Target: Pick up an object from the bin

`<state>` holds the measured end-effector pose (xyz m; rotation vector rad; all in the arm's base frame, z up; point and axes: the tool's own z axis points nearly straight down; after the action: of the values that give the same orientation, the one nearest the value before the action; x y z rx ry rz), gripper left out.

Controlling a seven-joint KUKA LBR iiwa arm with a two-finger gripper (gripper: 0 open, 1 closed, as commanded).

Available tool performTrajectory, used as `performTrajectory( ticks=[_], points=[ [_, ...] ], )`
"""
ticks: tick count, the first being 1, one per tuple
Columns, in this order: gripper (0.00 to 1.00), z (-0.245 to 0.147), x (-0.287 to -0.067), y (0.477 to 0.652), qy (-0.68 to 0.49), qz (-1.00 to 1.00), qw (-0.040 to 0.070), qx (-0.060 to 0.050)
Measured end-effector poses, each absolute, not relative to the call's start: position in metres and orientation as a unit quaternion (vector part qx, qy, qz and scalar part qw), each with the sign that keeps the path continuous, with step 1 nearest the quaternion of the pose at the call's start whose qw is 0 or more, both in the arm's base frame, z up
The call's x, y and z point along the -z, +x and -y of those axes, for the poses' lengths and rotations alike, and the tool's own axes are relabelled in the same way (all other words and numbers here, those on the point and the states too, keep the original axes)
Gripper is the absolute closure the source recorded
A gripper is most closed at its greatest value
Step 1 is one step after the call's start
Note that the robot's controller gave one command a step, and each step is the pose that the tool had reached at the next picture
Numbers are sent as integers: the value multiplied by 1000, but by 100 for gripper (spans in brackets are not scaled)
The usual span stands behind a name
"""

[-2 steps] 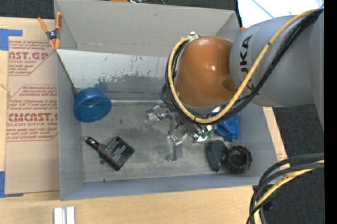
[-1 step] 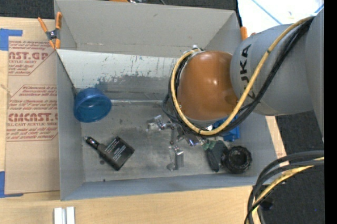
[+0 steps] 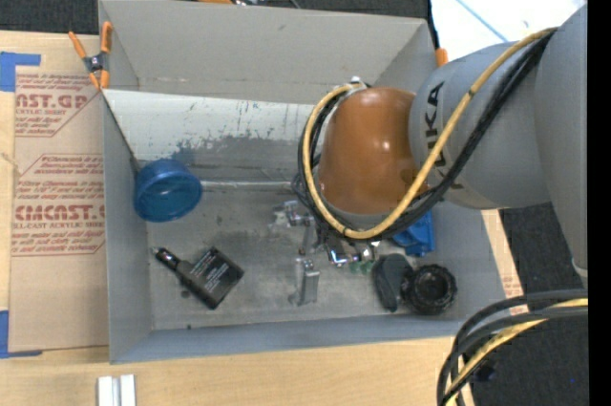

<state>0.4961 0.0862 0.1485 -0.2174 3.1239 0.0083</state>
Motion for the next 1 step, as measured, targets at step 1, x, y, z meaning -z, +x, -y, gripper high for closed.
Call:
performTrajectory(
  ticks=[1],
  points=[
    [0, -91, -149, 496, -60, -998, 5, -3]
  ],
)
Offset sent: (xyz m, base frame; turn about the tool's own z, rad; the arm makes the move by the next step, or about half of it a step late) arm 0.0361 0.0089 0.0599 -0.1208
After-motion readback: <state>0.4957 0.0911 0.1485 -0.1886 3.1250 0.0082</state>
